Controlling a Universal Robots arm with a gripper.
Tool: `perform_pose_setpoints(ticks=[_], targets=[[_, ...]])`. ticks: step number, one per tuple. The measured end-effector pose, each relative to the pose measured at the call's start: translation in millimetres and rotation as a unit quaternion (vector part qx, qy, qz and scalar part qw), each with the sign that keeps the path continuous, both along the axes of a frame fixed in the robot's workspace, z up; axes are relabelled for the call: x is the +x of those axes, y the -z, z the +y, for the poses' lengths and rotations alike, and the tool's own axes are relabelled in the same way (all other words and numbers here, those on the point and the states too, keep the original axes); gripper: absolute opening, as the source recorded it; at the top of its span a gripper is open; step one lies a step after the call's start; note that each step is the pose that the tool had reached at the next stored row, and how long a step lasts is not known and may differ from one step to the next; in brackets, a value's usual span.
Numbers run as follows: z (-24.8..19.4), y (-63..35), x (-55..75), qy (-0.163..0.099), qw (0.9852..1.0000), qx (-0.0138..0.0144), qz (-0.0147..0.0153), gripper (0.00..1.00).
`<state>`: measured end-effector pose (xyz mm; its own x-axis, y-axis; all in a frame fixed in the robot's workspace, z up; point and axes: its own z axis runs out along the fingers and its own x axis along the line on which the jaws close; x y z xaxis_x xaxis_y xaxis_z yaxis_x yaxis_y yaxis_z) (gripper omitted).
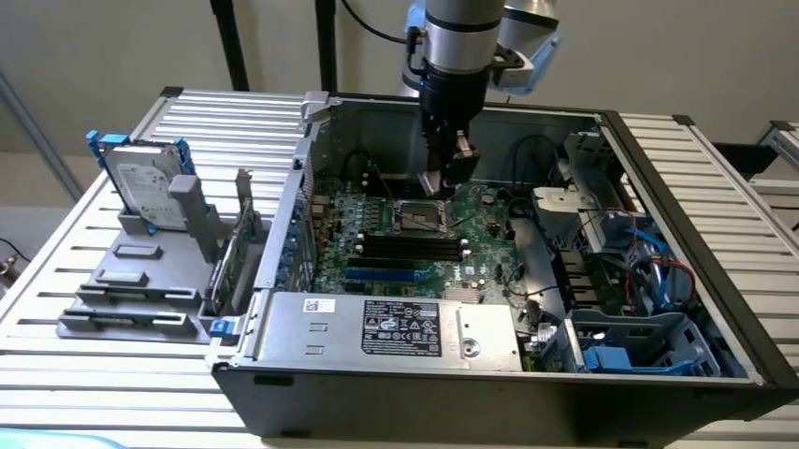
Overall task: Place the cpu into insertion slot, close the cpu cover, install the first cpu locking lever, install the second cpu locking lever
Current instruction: 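Place the cpu into insertion slot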
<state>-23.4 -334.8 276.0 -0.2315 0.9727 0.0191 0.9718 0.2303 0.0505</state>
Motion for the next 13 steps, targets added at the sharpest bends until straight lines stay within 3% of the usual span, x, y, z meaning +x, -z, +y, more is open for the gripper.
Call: perform_pose_setpoints(ticks=[3,7,13], targets=[[0.0,1.3,0.0,0.028,0.9996,0.0,0.0001,0.55],[0.0,2.9,0.0,0.064,0.998,0.0,0.0002,0.55],[0.0,5.3,0.0,0.117,0.9931,0.0,0.0006,0.55]])
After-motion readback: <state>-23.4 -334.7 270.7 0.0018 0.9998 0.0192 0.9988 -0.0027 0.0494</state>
